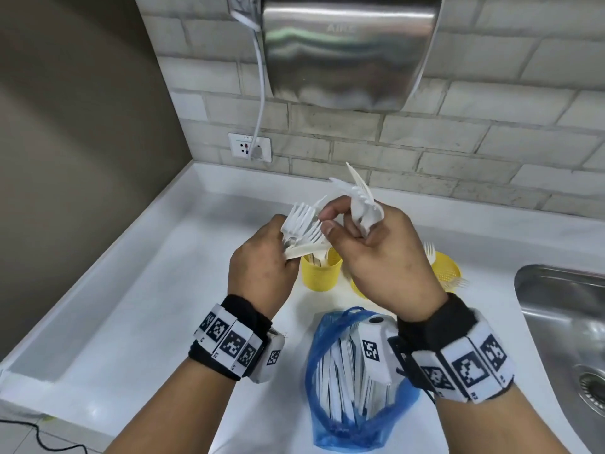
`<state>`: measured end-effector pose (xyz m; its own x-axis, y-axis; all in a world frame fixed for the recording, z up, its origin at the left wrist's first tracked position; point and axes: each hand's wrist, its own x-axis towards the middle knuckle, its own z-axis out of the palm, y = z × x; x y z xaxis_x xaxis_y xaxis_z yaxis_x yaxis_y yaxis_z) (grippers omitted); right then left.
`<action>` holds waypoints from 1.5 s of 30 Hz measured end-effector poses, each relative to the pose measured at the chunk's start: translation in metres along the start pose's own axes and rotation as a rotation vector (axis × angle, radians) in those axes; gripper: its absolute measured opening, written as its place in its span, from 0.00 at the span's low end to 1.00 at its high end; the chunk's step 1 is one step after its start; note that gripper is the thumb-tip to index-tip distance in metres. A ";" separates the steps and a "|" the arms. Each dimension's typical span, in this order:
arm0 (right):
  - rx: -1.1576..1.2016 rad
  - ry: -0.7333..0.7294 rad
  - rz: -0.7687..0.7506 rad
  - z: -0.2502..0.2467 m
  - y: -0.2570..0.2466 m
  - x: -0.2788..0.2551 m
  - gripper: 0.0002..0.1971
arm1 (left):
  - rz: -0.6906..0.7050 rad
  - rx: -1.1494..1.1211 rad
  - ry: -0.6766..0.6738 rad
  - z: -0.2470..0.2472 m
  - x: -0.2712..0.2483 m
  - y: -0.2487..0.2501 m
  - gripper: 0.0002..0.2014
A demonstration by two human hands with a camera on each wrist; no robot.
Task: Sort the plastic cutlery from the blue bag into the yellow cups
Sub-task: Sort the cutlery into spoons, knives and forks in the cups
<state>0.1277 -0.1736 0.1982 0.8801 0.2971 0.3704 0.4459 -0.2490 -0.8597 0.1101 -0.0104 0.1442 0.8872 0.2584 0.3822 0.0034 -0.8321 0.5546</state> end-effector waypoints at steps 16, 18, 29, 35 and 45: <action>0.368 0.096 0.050 0.016 0.005 -0.005 0.06 | 0.020 -0.109 -0.030 0.005 0.002 -0.003 0.13; 0.358 0.245 0.038 0.012 0.005 -0.002 0.07 | 0.024 -0.098 -0.039 0.008 0.001 -0.006 0.12; 0.318 0.363 -0.080 -0.008 -0.009 0.004 0.12 | 0.019 -0.068 -0.059 0.011 0.003 -0.005 0.13; 0.041 0.112 0.013 0.008 0.001 -0.003 0.08 | 0.033 -0.030 -0.055 0.007 0.002 0.003 0.11; 0.864 0.550 0.093 -0.051 0.002 0.014 0.04 | 0.026 -0.300 -0.057 0.010 0.000 -0.019 0.16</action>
<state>0.1494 -0.2172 0.2200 0.9552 -0.2067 0.2120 0.2933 0.5634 -0.7723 0.1149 0.0007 0.1267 0.9098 0.2037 0.3616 -0.1487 -0.6534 0.7422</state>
